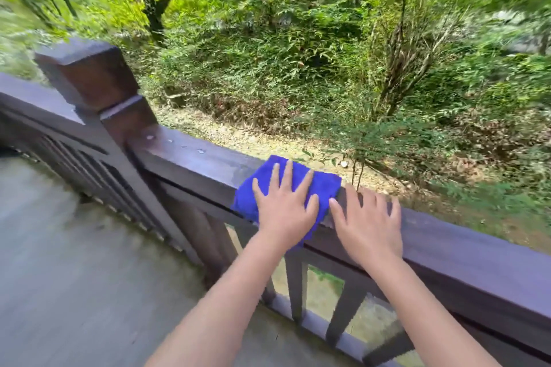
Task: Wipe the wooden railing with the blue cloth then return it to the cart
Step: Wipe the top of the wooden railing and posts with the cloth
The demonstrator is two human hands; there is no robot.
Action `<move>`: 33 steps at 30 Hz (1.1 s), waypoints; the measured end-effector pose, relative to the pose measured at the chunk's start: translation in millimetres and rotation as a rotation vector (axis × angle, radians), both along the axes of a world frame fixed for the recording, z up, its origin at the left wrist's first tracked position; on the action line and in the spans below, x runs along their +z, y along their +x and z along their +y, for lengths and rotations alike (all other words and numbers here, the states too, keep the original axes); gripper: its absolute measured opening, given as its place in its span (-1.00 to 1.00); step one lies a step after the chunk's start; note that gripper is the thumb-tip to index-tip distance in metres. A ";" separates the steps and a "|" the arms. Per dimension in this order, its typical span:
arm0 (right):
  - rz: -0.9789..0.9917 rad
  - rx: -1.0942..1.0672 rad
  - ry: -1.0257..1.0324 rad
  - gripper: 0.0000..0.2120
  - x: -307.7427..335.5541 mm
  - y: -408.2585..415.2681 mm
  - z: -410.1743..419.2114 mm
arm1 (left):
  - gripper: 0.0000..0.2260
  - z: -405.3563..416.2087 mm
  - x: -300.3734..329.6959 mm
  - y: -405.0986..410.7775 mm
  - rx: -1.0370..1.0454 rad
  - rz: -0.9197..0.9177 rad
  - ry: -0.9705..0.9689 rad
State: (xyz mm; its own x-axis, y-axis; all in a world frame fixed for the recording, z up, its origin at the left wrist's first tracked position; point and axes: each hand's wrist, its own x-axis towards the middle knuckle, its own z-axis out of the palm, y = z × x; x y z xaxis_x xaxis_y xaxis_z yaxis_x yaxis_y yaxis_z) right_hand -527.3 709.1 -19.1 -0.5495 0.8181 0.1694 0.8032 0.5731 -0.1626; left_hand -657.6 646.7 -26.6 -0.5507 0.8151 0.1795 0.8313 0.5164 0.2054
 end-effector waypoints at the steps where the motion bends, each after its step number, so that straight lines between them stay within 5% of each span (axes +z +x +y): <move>1: 0.014 -0.007 0.008 -0.42 0.0 -2.9 -1.2 | -0.55 -5.4 0.5 -5.2 -0.090 0.036 0.008; 6: 0.010 0.048 0.018 -0.27 2.1 -40.2 -15.7 | -0.59 -28.6 5.6 -66.3 -0.338 0.298 0.102; 19: -0.079 0.246 -0.041 -0.24 7.8 -181.3 -40.1 | -0.52 -72.8 9.4 -249.0 -0.111 0.127 -0.026; 27: -0.138 0.272 -0.042 -0.26 13.1 -218.7 -50.3 | -0.58 -58.8 4.8 -270.2 0.321 -0.057 0.010; 33: -0.130 0.245 -0.043 -0.27 19.0 -219.5 -54.0 | -0.52 -66.2 7.0 -265.9 -0.155 0.181 -0.041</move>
State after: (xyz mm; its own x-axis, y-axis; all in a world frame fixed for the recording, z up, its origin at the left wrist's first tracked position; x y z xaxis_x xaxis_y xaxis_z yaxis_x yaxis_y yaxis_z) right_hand -746.7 655.1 -0.1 -0.7465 0.6633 0.0526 0.6575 0.7474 -0.0951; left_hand -923.5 580.5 -19.6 -0.3802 0.8961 0.2291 0.9227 0.3845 0.0276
